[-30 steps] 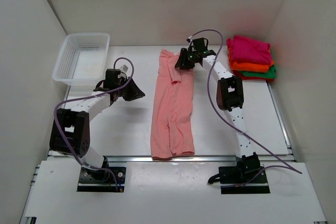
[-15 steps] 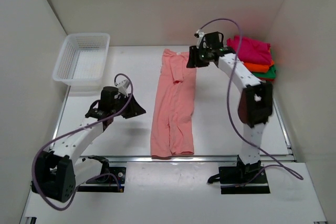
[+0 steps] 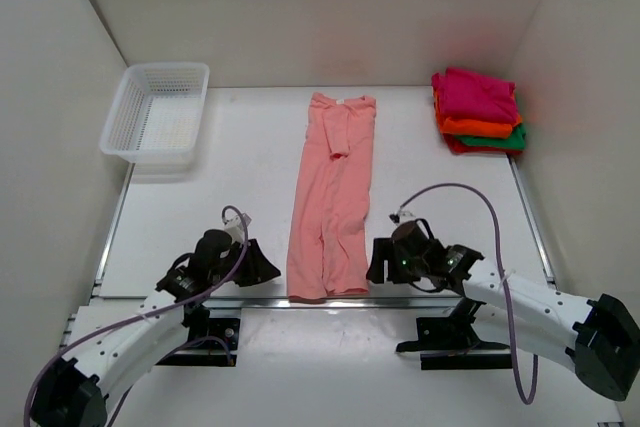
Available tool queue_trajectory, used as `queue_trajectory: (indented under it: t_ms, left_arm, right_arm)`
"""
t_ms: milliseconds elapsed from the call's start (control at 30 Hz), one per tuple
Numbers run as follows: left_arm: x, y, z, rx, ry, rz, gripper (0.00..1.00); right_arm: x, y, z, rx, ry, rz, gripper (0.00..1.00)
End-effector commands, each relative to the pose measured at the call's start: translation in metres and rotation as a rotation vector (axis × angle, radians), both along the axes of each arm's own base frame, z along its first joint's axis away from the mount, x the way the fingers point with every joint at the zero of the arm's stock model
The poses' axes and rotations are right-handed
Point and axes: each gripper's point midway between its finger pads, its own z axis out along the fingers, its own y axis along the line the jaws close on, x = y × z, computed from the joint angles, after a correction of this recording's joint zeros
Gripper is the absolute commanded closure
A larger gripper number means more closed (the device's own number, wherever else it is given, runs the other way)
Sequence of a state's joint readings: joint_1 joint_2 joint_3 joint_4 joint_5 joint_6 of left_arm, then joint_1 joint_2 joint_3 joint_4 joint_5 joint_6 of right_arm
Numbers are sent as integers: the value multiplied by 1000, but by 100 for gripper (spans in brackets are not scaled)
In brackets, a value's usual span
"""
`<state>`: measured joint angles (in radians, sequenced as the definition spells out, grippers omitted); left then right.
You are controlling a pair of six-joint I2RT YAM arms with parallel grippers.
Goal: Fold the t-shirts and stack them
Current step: Rotate the tshirt 90 degrees, then grab the bottom of the folded rectangular tshirt with both arms
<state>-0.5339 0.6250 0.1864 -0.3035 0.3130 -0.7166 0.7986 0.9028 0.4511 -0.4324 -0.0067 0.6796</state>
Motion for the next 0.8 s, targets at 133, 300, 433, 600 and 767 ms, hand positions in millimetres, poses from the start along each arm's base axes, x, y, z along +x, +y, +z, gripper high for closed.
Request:
queue_trajectory:
  t_ms: [133,300,433,600,767]
  left_arm:
    - [-13,-3,-15,-91,63,77,57]
    - [-24,-11,-20,-71,105,21,57]
    - [-28,-19,-21,-41,127,-1,57]
    - [-27,-28,-17,-46,121,-17,57]
    - [-28,-30,-21,-25,133,-20,57]
  right_arm:
    - [-6,13,-8,117,43,-230,37]
    - [-16,26,-19,145,87,-211,47]
    - [-28,32,-22,134,110,-186,47]
    - [-32,37,-23,138,119,-189,48]
    - [-33,37,-25,135,126,-183,47]
